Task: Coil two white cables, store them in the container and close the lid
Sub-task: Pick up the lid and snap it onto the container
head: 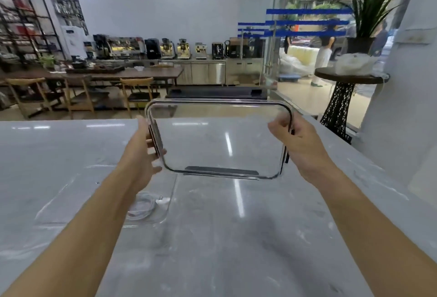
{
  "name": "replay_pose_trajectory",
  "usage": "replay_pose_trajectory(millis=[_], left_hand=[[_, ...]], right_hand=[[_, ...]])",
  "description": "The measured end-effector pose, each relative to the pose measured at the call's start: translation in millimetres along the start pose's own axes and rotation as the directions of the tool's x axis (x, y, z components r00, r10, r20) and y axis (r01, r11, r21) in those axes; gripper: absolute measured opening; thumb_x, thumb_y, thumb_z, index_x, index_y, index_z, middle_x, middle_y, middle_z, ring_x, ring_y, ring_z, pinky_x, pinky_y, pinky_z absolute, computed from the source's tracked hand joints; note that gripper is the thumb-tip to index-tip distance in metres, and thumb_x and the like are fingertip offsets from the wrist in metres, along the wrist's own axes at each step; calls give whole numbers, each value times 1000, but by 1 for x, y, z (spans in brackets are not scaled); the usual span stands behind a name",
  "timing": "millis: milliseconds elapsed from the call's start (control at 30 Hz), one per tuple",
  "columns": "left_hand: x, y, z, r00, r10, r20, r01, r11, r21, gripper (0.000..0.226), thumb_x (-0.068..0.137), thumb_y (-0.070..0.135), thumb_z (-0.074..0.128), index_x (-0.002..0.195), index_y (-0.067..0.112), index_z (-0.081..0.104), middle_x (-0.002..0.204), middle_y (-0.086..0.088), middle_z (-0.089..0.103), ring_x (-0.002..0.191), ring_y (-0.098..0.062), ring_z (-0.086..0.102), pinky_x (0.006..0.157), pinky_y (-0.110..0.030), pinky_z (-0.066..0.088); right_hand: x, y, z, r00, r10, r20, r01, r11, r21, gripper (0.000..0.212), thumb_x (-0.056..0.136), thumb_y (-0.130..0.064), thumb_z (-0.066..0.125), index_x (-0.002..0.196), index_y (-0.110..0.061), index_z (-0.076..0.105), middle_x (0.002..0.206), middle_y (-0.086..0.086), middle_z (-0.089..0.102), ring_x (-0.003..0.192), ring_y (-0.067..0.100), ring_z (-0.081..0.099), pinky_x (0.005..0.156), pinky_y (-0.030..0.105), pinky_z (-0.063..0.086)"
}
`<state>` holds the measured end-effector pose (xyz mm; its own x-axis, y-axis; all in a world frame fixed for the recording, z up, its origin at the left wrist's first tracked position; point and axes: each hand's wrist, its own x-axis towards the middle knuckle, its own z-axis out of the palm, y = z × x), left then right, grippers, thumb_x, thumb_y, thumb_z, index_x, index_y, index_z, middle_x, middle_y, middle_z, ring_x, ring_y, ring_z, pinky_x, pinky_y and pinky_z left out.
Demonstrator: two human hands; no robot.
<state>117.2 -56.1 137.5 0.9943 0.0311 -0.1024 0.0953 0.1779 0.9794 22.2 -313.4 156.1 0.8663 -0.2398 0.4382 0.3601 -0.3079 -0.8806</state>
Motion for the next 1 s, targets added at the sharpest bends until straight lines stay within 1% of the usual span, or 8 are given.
replay_pose_trajectory(millis=[133, 267, 333, 400, 500, 733, 867, 1000], left_hand=[[4, 21, -57, 981, -113, 157, 162, 925, -345, 88, 82, 71, 29, 135, 1, 37, 119, -14, 48, 122, -43, 42, 101, -76, 15], [6, 25, -97, 990, 3, 140, 70, 859, -508, 16, 89, 5, 38, 97, 5, 52, 110, -16, 54, 107, -33, 55, 94, -58, 42], [17, 20, -118, 995, 36, 94, 20, 844, -536, 43, 83, -13, 28, 118, 7, 42, 126, -14, 46, 104, -31, 56, 82, -44, 49], [26, 18, -137, 998, 30, 57, 4, 852, -523, 51, 80, -22, 27, 120, 7, 41, 136, -7, 46, 111, -36, 55, 81, -44, 53], [36, 13, -157, 999, 2, 40, 18, 863, -504, 40, 80, -26, 27, 80, 12, 41, 139, -7, 47, 122, -39, 48, 81, -51, 53], [50, -4, -192, 999, 32, -8, -31, 820, -571, 42, 77, -30, 28, 84, 10, 41, 118, -6, 53, 122, -41, 47, 72, -48, 57], [43, -11, -198, 997, 65, -41, -75, 924, -375, 38, 85, -20, 38, 107, 10, 44, 127, -11, 45, 108, -35, 58, 84, -39, 56], [45, -23, -210, 985, 168, -48, -157, 971, 181, 39, 93, 1, 46, 126, 22, 46, 134, -10, 49, 120, -27, 51, 103, -41, 42]], right_hand=[[3, -15, 46, 982, -158, 107, 162, 986, -28, 26, 81, -14, 64, 75, -39, 61, 122, -9, 40, 121, 8, 36, 92, 5, 33], [-2, -7, 94, 967, -224, 120, 219, 974, 48, 31, 68, -9, 71, 66, -40, 67, 123, -21, 38, 119, -8, 38, 90, 0, 35], [-5, 4, 117, 968, -230, 99, 227, 973, 42, 42, 69, 3, 71, 65, -40, 71, 126, -19, 37, 121, -11, 36, 96, 3, 33], [-8, 15, 139, 977, -201, 73, 204, 979, -29, 54, 75, 12, 65, 80, -41, 67, 135, -17, 29, 129, -7, 29, 104, 6, 28], [-17, 29, 164, 994, -79, 81, 87, 991, -97, 71, 81, 16, 56, 112, -46, 44, 145, -13, 13, 137, 1, 16, 96, -5, 24], [-33, 32, 188, 980, 198, -11, -170, 868, 466, 45, 74, 15, 50, 110, -11, 61, 116, 3, 65, 109, 14, 59, 95, 22, 47], [-41, 41, 203, 918, 378, -124, -335, 902, 271, 26, 81, -2, 63, 108, -2, 62, 95, 7, 66, 87, 13, 58, 91, 33, 47], [-53, 48, 218, 916, 371, -152, -364, 928, 72, 20, 82, -1, 59, 99, 10, 59, 74, 27, 52, 71, 21, 42, 81, 42, 48]])
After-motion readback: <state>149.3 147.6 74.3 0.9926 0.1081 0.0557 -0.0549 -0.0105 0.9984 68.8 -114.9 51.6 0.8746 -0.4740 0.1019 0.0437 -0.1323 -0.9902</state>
